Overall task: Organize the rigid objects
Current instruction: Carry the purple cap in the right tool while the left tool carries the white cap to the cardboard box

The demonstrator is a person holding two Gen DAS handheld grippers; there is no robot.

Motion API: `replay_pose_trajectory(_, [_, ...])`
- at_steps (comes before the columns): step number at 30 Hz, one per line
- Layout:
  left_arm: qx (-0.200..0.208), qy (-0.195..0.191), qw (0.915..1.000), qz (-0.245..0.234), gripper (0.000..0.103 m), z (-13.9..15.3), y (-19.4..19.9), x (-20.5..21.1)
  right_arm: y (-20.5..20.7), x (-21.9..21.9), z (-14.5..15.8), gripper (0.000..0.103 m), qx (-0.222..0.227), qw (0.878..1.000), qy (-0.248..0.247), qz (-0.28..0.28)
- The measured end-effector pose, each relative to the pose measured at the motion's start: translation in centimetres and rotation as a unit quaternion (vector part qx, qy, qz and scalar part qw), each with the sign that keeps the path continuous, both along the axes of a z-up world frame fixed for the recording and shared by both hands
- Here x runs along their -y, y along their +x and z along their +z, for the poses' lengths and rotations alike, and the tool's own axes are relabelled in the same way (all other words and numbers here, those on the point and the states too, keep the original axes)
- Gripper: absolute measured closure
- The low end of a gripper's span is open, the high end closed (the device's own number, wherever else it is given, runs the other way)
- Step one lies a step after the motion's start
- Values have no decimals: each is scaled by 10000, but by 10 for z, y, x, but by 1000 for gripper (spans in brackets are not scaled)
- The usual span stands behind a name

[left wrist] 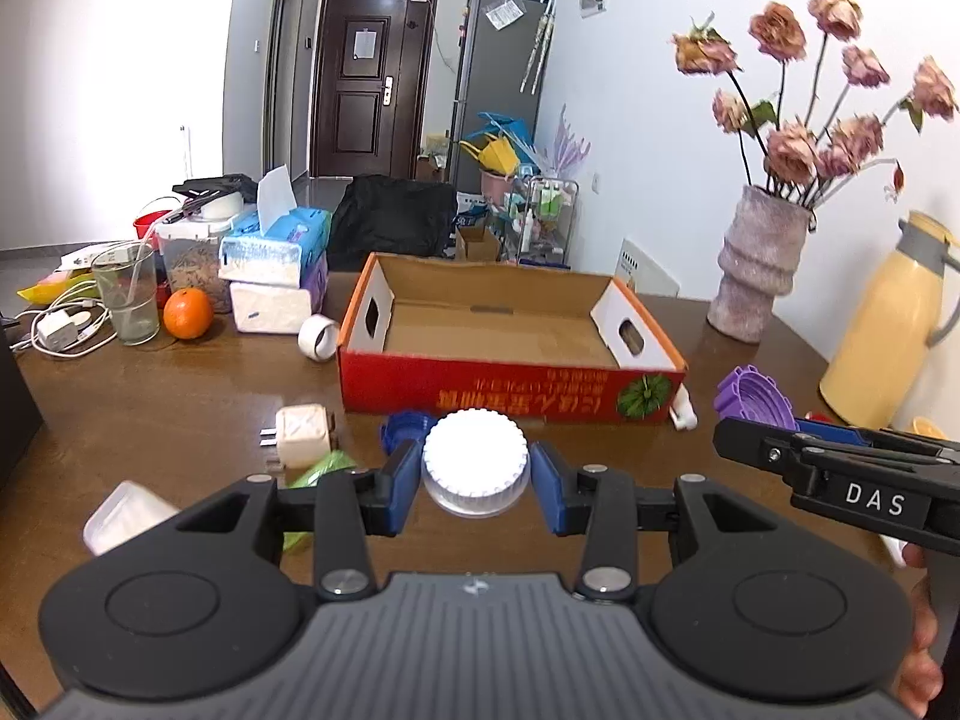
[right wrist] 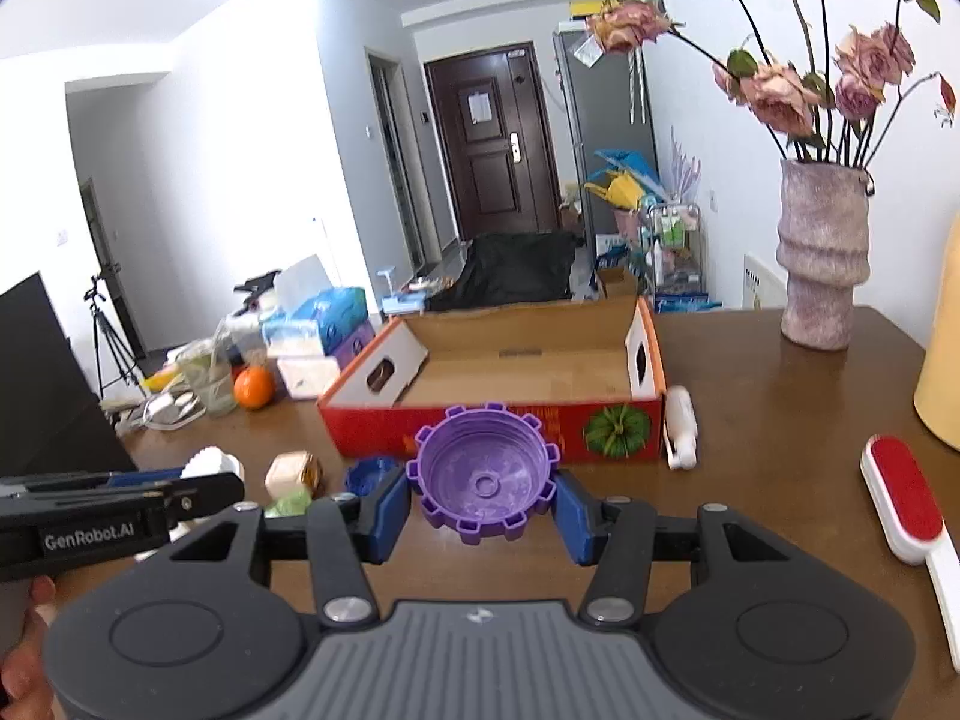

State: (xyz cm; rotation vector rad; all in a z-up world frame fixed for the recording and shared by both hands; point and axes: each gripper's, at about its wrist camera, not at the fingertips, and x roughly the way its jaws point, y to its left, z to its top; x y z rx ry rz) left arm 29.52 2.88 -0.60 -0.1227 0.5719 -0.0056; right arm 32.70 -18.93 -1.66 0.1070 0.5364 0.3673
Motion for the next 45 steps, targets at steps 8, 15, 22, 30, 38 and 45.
replay_pose_trajectory(8, [141, -125, 9997, 131, 62, 6, 41, -2, 34, -11, 11, 52, 252, 9996, 42, -145])
replay_pose_trajectory(15, [201, -127, 9995, 208, 62, 5, 76, 2, 72, -16, 13, 52, 208, 9997, 47, -82])
replay_pose_trajectory(22, [332, -93, 9990, 288, 62, 9, 105, 8, 102, -21, 10, 52, 217, 9997, 24, -67])
replay_pose_trajectory(30, [320, -54, 9989, 338, 62, 8, 142, 10, 138, -25, 8, 52, 269, 9996, 1, -132])
replay_pose_trajectory(38, [324, -30, 9986, 420, 62, 5, 183, 6, 178, -29, 4, 52, 263, 9994, -58, -198])
replay_pose_trajectory(45, [229, 10, 9985, 502, 62, -2, 224, 1, 214, -36, -5, 52, 194, 9993, -219, -228])
